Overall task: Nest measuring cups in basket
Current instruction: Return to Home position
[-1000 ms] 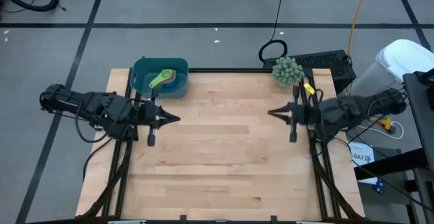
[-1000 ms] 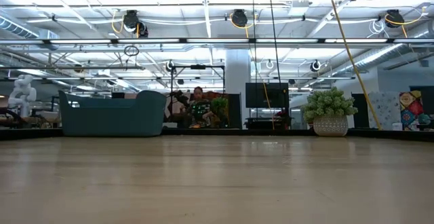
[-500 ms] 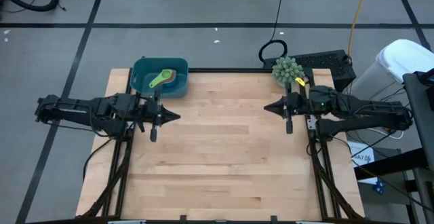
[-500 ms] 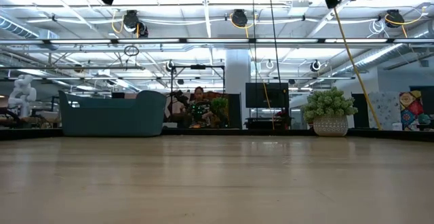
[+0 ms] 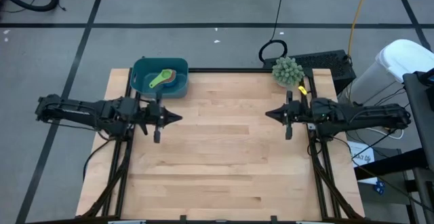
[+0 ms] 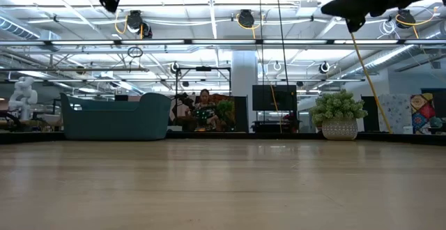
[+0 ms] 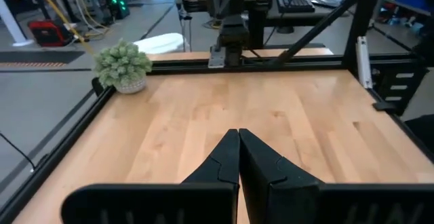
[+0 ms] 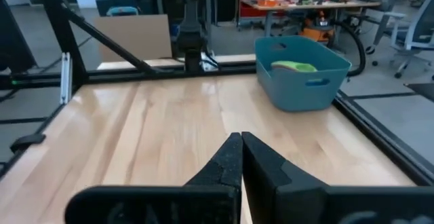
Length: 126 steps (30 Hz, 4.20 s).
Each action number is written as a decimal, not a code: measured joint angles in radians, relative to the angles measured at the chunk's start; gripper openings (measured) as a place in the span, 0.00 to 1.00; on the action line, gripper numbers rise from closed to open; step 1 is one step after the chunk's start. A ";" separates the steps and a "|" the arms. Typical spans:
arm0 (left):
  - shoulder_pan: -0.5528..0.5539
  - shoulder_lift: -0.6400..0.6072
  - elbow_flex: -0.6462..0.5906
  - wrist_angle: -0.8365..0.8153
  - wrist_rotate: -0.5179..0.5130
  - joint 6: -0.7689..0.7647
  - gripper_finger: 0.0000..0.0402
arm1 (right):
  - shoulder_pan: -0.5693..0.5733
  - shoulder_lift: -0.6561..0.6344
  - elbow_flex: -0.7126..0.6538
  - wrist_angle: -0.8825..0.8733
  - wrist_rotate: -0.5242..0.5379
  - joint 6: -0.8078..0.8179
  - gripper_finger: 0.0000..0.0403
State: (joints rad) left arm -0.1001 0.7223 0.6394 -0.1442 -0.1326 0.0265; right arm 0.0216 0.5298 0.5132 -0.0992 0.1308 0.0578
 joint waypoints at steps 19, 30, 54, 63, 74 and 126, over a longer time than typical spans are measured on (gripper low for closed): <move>0.154 -0.168 -0.439 0.391 0.160 -0.093 0.01 | -0.067 -0.015 -0.264 0.333 -0.110 0.062 0.00; 0.216 -0.176 -0.624 0.643 0.189 -0.117 0.01 | -0.206 -0.014 -0.323 0.357 -0.239 0.068 0.00; 0.304 -0.173 -0.629 0.581 0.260 -0.063 0.02 | -0.412 0.029 -0.495 0.648 -0.397 0.081 0.00; 0.305 -0.173 -0.629 0.589 0.255 -0.023 0.03 | -0.439 0.039 -0.497 0.757 -0.456 0.077 0.00; 0.305 -0.172 -0.629 0.719 0.256 0.015 0.01 | -0.475 0.039 -0.498 0.980 -0.529 0.097 0.00; 0.191 -0.319 -0.303 0.059 0.082 -0.115 0.02 | -0.272 -0.314 -0.108 -0.032 -0.306 -0.040 0.00</move>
State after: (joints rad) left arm 0.0904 0.4031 0.3363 -0.0848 -0.0501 -0.0885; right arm -0.2509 0.2158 0.4049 -0.1310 -0.1755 0.0178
